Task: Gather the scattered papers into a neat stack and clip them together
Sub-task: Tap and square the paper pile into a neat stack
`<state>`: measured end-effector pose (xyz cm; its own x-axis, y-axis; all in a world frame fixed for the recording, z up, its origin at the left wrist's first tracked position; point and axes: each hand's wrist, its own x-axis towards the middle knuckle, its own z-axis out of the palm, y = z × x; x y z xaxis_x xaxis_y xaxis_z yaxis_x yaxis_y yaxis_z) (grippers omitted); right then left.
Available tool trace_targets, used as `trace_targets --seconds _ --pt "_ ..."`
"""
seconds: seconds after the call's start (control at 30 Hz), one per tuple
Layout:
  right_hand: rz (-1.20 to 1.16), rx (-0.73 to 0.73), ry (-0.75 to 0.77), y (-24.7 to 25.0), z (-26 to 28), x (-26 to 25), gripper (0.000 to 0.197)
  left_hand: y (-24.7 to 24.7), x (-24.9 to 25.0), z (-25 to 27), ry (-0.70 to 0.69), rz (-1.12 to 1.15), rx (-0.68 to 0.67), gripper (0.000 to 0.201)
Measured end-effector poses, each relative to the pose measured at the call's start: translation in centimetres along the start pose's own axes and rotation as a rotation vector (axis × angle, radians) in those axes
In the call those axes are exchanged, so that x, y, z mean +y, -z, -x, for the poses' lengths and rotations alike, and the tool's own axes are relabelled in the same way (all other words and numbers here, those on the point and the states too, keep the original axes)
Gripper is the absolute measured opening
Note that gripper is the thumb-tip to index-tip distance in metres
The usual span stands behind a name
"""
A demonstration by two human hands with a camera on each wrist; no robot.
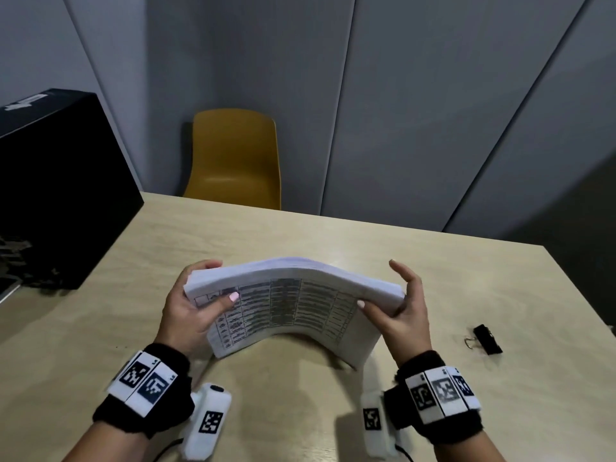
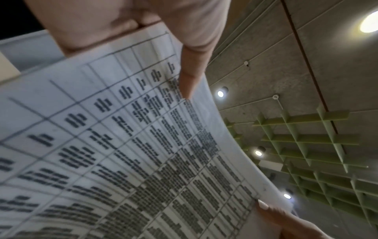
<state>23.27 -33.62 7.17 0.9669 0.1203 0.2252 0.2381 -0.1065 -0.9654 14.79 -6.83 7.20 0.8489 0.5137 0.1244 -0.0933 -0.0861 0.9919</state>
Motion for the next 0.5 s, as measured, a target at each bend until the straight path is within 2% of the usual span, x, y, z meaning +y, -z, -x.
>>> trace_targets --seconds 0.03,0.1,0.17,0.23,0.3,0.37,0.4,0.43,0.5 --pt "-0.001 -0.029 -0.043 0.0 0.2 0.5 0.064 0.1 -0.3 0.0 0.027 -0.014 -0.022 0.044" --pt "-0.027 -0.045 -0.116 -0.5 0.3 1.3 0.045 -0.4 -0.3 0.2 0.085 -0.005 0.001 0.032" --pt "-0.06 -0.028 -0.131 -1.2 0.2 1.9 0.039 -1.4 0.0 0.4 0.074 -0.003 0.109 0.019" --pt "-0.084 0.031 -0.093 -1.8 0.3 1.9 0.04 -2.1 0.3 0.3 0.015 -0.03 0.222 0.029" --pt "-0.046 0.129 -0.007 -1.9 0.5 1.9 0.048 -2.0 0.3 0.0 -0.071 -0.095 0.301 0.058" --pt "0.034 0.226 0.126 -2.0 0.7 1.5 0.077 -1.6 0.1 -0.1 -0.174 -0.197 0.323 0.085" --pt "0.103 0.255 0.214 -2.0 0.7 1.3 0.083 -1.5 0.0 -0.1 -0.24 -0.286 0.315 0.089" --pt "0.184 0.26 0.314 -2.1 0.8 1.0 0.081 -1.4 -0.2 -0.1 -0.301 -0.377 0.3 0.085" --pt "0.355 0.223 0.453 -2.2 1.0 0.8 0.062 -1.3 -0.4 0.1 -0.363 -0.494 0.271 0.062"
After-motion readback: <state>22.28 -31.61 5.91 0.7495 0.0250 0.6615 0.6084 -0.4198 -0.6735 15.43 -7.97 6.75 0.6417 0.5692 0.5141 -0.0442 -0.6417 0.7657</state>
